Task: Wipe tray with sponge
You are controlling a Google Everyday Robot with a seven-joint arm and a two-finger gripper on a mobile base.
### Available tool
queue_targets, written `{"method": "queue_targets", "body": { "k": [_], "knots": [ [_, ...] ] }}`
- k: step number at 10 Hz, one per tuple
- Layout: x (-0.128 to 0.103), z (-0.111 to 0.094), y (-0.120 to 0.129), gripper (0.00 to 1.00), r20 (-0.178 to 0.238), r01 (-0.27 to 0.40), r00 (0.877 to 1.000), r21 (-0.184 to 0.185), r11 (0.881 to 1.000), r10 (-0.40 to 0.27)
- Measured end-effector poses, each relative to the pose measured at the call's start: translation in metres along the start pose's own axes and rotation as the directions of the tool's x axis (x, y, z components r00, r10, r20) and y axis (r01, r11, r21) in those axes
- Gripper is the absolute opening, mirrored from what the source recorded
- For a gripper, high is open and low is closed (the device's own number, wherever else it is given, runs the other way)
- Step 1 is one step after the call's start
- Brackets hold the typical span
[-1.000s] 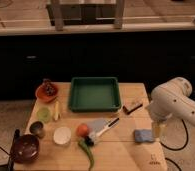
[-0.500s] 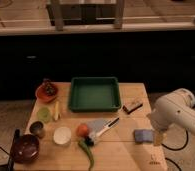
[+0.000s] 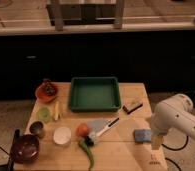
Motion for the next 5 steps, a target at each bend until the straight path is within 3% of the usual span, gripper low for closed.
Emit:
{"method": "queue_targets", "body": {
  "k": [5],
  "knots": [
    [-0.003,0.023,0.003,0.80,0.015,0.026,1.000,-0.018,1.000,-0.026]
  ]
}}
